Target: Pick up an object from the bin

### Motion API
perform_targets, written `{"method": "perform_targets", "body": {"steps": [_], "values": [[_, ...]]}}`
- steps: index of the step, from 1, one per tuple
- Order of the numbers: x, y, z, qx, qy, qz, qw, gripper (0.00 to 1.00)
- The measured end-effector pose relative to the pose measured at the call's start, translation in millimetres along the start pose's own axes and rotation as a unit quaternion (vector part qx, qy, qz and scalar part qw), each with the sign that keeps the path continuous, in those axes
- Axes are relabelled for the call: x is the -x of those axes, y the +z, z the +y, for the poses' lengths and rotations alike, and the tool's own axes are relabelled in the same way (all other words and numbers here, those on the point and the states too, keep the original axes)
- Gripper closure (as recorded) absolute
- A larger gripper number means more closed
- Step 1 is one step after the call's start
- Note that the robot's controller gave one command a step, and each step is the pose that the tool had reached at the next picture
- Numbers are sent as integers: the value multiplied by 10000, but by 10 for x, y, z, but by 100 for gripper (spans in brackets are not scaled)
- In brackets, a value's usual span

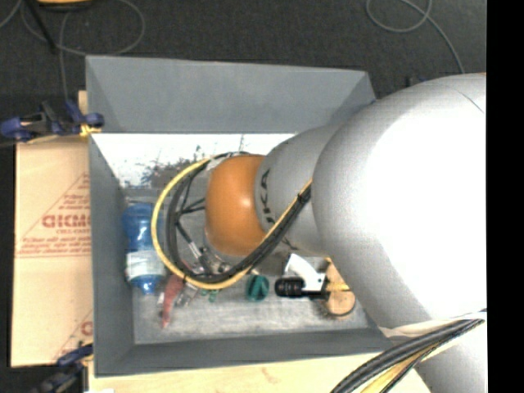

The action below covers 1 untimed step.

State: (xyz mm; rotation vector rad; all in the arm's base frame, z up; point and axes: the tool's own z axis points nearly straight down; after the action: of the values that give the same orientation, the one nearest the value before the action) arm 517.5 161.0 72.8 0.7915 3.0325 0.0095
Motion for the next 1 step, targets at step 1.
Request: {"method": "perform_targets", "body": {"steps": [1], "values": [[0, 0, 0, 0, 1, 0, 10000, 100]]}}
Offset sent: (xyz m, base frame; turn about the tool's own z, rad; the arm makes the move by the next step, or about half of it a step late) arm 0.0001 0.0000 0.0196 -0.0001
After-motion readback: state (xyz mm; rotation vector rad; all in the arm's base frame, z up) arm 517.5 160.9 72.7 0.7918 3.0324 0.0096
